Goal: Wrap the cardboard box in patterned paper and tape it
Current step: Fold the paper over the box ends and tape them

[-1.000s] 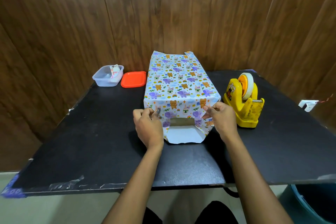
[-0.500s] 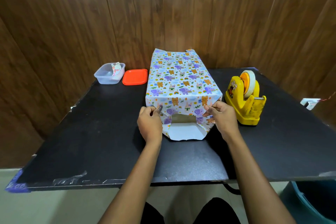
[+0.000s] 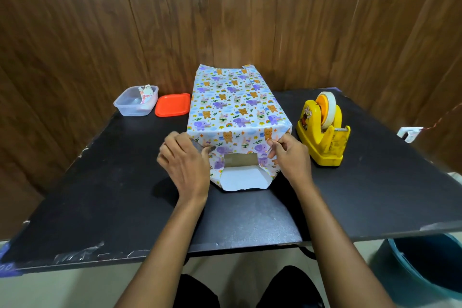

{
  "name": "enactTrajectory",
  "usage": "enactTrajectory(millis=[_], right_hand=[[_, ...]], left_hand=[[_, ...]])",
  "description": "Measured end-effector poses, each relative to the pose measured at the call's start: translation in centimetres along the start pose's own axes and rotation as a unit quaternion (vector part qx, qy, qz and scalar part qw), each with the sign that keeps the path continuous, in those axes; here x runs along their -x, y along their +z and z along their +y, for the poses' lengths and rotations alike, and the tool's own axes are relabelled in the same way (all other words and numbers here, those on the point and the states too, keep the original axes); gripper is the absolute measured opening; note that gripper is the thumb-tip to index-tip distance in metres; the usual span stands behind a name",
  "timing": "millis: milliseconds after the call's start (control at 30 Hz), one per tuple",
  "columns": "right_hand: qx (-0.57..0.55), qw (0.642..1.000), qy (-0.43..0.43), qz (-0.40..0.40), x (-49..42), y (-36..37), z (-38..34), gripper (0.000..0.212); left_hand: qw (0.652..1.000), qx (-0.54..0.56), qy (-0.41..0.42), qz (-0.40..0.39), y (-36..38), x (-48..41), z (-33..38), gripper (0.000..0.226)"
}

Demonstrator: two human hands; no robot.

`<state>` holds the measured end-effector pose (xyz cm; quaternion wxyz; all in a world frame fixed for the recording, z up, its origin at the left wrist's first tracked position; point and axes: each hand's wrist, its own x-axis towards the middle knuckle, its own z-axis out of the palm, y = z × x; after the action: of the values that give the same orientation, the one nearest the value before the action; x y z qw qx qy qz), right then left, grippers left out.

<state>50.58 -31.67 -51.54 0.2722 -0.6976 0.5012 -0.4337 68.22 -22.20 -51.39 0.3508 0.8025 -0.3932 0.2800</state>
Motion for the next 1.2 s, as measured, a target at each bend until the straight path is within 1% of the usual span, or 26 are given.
enactTrajectory(millis=[33, 100, 200, 267, 333, 400, 467, 500, 567, 600, 667, 700, 767, 867, 900, 967, 1033, 1067, 1100, 1133, 1167, 1200], right_hand=[[0.023, 1.0, -0.003, 0.006, -0.1, 0.1, 0.1, 0.026], [0.074, 0.997, -0.01, 0.015, -0.2, 0.0, 0.2, 0.029], [0.117, 0.993, -0.017, 0.03, -0.2, -0.2, 0.4, 0.033], [0.13, 0.99, -0.017, 0.045, -0.5, -0.4, 0.6, 0.039], [0.149, 0.988, -0.007, 0.051, -0.7, -0.5, 0.9, 0.044], [0.164, 0.985, 0.0, 0.046, -1.0, -0.7, 1.2, 0.046], [0.176, 0.984, -0.004, 0.04, -1.0, -1.0, 1.1, 0.046], [0.18, 0.983, -0.006, 0.036, -0.9, -1.1, 0.9, 0.046], [0.185, 0.982, -0.008, 0.027, -0.9, -1.4, 0.6, 0.044], [0.186, 0.982, -0.008, 0.023, -0.8, -1.5, 0.4, 0.044], [0.17, 0.985, 0.002, 0.013, -0.8, -1.6, 0.2, 0.042], [0.149, 0.989, 0.015, 0.004, -0.7, -1.7, 0.2, 0.039], [0.089, 0.995, 0.046, -0.017, -0.9, -1.7, 0.1, 0.031], [0.024, 0.997, 0.076, -0.021, -1.1, -1.6, 0.0, 0.037], [0.019, 0.996, 0.082, -0.018, -1.1, -1.6, 0.1, 0.039], [0.049, 0.996, 0.08, 0.008, -0.8, -1.5, 0.0, 0.042], [0.101, 0.99, 0.074, 0.07, -0.2, -1.5, -0.3, 0.048], [0.094, 0.988, 0.071, 0.096, -0.1, -1.4, -0.2, 0.05], [0.065, 0.99, 0.071, 0.106, -0.2, -1.2, 0.0, 0.053], [0.013, 0.993, 0.073, 0.091, -0.4, -1.2, 0.1, 0.059], [-0.059, 0.994, 0.069, 0.057, -0.6, -1.1, 0.2, 0.067], [-0.135, 0.988, 0.072, 0.016, -0.6, -1.1, 0.2, 0.07]], left_hand=[[0.998, -0.016, 0.053, 0.028, 0.3, -0.2, -0.5, 0.072], [0.982, -0.05, 0.169, 0.073, 0.8, -0.8, -1.4, 0.08], [0.934, -0.113, 0.323, 0.098, 0.6, -2.0, -1.9, 0.079], [0.902, -0.127, 0.406, 0.072, 0.4, -3.2, -1.9, 0.084], [0.869, -0.124, 0.478, 0.023, 0.0, -4.7, -1.9, 0.089], [0.832, -0.126, 0.54, -0.026, -0.3, -6.1, -1.8, 0.088], [0.796, -0.139, 0.586, -0.064, -0.4, -6.9, -1.5, 0.085], [0.783, -0.14, 0.601, -0.079, -0.4, -7.2, -1.3, 0.083], [0.768, -0.129, 0.619, -0.107, -0.4, -7.3, -0.7, 0.079], [0.763, -0.127, 0.622, -0.123, -0.4, -7.3, -0.4, 0.08], [0.76, -0.132, 0.615, -0.164, -0.6, -7.2, 0.2, 0.092], [0.761, -0.134, 0.608, -0.182, -0.7, -7.2, 0.4, 0.097], [0.761, -0.134, 0.6, -0.206, -1.1, -7.0, 0.8, 0.099], [0.754, -0.163, 0.594, -0.23, -1.5, -6.8, 1.1, 0.099], [0.751, -0.173, 0.59, -0.24, -1.7, -6.8, 1.3, 0.097], [0.742, -0.193, 0.589, -0.255, -2.2, -6.5, 1.7, 0.091], [0.734, -0.205, 0.587, -0.273, -2.5, -6.3, 1.9, 0.089], [0.734, -0.202, 0.586, -0.277, -2.7, -6.4, 2.0, 0.088], [0.736, -0.196, 0.584, -0.28, -2.9, -6.4, 2.1, 0.088], [0.738, -0.192, 0.582, -0.282, -3.0, -6.4, 2.1, 0.089], [0.739, -0.193, 0.578, -0.287, -3.2, -6.4, 2.2, 0.089], [0.74, -0.197, 0.573, -0.291, -3.4, -6.4, 2.4, 0.09]])
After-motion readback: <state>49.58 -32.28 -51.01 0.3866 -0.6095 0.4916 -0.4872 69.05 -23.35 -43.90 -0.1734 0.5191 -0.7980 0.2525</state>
